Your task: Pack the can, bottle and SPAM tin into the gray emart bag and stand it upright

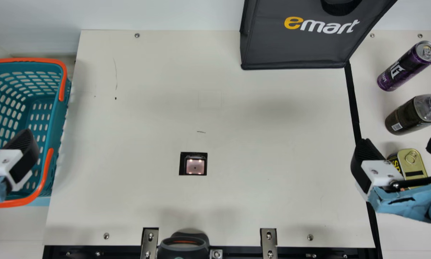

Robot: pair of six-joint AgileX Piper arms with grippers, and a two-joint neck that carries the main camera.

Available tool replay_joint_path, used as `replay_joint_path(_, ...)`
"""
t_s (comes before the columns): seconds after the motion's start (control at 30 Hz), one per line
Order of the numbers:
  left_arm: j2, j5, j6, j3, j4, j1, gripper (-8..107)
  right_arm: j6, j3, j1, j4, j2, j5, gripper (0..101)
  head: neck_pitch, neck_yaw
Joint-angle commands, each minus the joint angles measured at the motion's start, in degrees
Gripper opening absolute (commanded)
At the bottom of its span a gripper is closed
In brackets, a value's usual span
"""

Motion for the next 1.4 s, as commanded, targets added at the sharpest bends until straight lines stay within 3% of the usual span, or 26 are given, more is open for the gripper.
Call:
replay_joint_path(0.0,0.00,0.00,0.00,0.00,0.00,0.00,90,0.00,0.00,0.00,0.00,0.00,0.00,95,-1.86,-1.25)
replay_joint_path(0.03,0.00,0.00,0.00,0.00,0.00,0.00,90,0.00,0.00,0.00,0.00,0.00,0.00,95,-4.36,-3.75)
replay_joint_path(0.4,0.00,0.00,0.00,0.00,0.00,0.00,90,0.00,0.00,0.00,0.00,0.00,0.00,95,-18.44,-18.33)
replay_joint_path(1.37,0.00,0.00,0.00,0.00,0.00,0.00,90,0.00,0.00,0.00,0.00,0.00,-0.06,95,-18.44,-18.33)
